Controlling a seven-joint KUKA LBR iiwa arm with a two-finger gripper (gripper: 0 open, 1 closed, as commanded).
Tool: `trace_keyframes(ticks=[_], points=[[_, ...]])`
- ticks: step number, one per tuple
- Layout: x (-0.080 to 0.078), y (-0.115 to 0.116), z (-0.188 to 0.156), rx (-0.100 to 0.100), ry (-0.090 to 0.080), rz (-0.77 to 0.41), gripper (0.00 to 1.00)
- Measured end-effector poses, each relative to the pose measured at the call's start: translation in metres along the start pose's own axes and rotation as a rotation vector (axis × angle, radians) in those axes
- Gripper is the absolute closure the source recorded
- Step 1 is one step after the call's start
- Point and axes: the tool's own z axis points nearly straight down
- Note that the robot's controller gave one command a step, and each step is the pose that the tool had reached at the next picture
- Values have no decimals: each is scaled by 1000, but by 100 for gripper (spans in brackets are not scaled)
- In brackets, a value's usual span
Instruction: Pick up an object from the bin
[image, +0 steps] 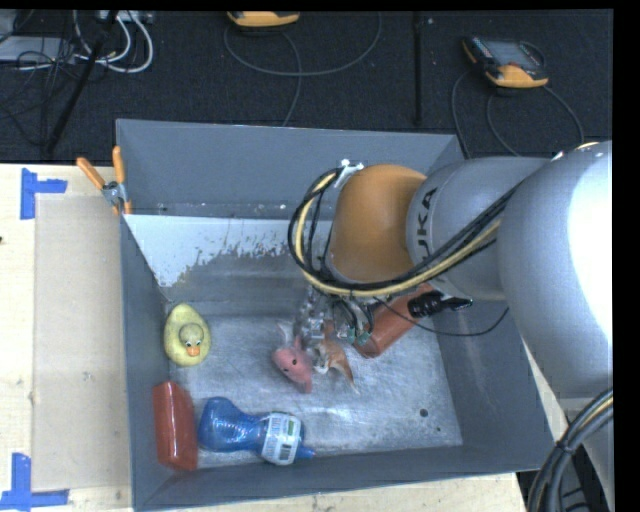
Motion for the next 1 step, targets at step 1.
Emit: trace_keyframes(ticks=[1], points=[[0, 0, 0, 0, 0, 1, 100]])
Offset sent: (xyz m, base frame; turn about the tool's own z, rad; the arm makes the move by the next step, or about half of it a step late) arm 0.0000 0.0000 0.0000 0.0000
